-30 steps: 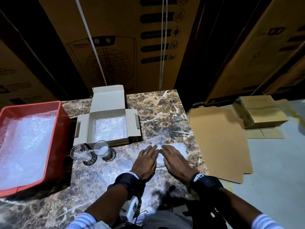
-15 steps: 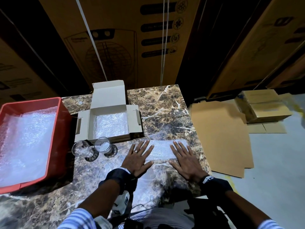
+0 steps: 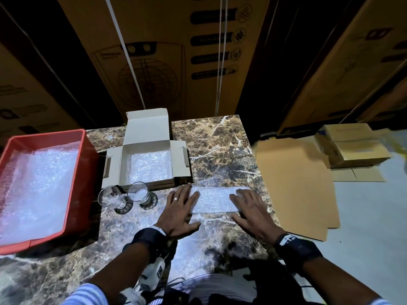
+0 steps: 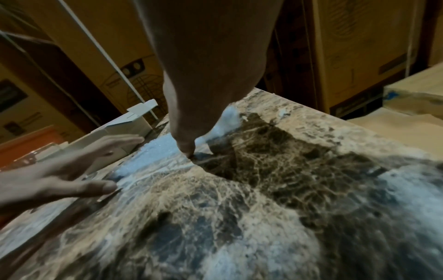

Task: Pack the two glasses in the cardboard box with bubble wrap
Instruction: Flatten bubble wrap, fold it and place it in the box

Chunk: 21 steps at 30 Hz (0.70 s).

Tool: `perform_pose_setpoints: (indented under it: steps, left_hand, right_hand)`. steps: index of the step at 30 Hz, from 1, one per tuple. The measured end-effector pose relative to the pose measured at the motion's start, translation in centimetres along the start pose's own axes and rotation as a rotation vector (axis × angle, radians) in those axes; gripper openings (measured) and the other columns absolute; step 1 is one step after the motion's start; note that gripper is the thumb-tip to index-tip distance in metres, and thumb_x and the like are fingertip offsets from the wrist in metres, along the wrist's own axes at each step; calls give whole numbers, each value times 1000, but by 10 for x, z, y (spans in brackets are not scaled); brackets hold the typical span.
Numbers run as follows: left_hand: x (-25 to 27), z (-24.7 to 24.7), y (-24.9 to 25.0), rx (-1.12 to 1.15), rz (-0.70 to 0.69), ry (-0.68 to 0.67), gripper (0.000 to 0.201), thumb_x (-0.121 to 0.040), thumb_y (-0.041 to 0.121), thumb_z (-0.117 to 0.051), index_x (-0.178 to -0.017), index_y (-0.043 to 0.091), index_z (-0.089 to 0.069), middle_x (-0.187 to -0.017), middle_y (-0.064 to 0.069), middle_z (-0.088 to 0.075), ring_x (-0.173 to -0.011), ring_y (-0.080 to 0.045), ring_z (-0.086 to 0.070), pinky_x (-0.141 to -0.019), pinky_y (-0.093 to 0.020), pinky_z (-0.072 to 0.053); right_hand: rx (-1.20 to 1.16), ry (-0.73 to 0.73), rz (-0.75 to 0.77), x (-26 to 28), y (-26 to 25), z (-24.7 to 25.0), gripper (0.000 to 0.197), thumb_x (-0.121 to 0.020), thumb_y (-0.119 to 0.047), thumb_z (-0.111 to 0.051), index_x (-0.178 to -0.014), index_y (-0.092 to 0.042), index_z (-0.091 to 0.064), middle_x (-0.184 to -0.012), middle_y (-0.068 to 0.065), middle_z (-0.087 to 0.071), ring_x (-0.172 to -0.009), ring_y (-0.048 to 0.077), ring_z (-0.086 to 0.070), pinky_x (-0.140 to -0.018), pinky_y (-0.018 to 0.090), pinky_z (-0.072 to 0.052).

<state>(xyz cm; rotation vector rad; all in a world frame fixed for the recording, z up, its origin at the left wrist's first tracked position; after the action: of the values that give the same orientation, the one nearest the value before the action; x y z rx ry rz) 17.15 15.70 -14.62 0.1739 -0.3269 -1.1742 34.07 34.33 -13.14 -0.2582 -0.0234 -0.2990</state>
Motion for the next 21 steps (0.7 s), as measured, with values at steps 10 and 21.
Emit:
perform_pose_setpoints:
  steps: [10,21]
  left_hand:
    - [-35,0,54,-84,-174,32,54,-83,55,-56,-130,28,-52,-125,-1,-49,-111,-26,-49,-98,-43,-30]
    - [-41,17,24,143,-95,96,32,-97,41,-48,-95,22,-73,-97,2,-72,-90,-24,-64,-81,-38,-47]
  right_hand:
    - [8,-17,120,-23,-15,-7,30,-104,-39,-40,-102,-23,-64,-100,-2,-61,-89,20,-52,-81,39,-45]
    - [-194,-124,56,-14,1,-1,33,-100,-52,-46,-115,-24,-55,-105,-8,-52,-92,10,-47,-79,30,-47]
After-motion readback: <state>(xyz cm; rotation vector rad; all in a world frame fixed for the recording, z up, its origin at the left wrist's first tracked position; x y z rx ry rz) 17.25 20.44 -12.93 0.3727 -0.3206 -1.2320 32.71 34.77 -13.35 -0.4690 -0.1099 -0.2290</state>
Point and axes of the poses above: each hand's wrist, its own x-axis away from the middle knuckle, its own z-axis out of the back of the hand, y = z × x, the point moved 7 cm from there along -x, towards the middle knuckle
